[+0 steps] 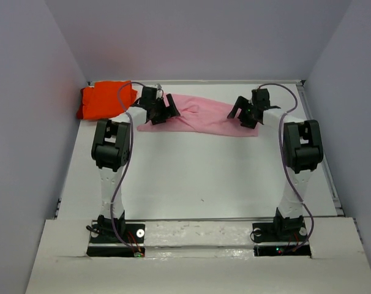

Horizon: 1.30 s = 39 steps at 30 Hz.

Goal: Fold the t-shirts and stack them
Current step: Rotate the tshirt 90 degrees

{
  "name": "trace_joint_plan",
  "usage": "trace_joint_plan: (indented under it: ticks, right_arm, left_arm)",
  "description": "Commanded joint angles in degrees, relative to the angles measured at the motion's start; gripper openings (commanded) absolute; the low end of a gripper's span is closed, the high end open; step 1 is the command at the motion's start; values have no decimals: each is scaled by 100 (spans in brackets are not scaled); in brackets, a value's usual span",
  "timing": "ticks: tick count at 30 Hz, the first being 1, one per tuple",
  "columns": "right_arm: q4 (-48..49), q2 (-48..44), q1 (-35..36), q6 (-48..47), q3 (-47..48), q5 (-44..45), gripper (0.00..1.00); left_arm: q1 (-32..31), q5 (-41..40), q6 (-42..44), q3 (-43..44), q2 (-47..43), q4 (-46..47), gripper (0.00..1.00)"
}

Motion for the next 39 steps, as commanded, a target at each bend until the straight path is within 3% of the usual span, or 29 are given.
trace_joint_plan:
  ticks: [1, 10, 18, 21, 24, 31, 35, 39]
  right_arm:
    - [132, -523, -15, 380, -1003, -301, 88]
    - [872, -1868, 432, 654, -3194, -653, 87]
    - [942, -2975, 2153, 1101, -4363, -232, 87]
    - [1021, -3099, 2523, 1287, -4496, -65, 87]
    - [1030, -3074, 3462, 1568, -4645, 155, 87]
    - [1320, -2863, 4914, 2315, -4883, 419, 87]
    - [1232, -2547, 5871, 2596, -4629, 621, 87]
    - [750, -2440, 6163, 2395, -4138, 945, 87]
  left_arm:
    - [44, -44, 238, 597, 201, -436, 99]
    - [79, -26, 564, 1311, 633, -920, 99]
    - [-35, 132, 520, 1065, 580, -691, 99]
    - [-35, 123, 590, 1126, 589, -709, 99]
    - [-26, 88, 704, 1310, 659, -849, 99]
    - [-26, -44, 1100, 2057, 967, -1236, 99]
    - [-18, 17, 1206, 2829, 1397, -1569, 99]
    - [-18, 114, 1109, 3252, 1705, -1605, 99]
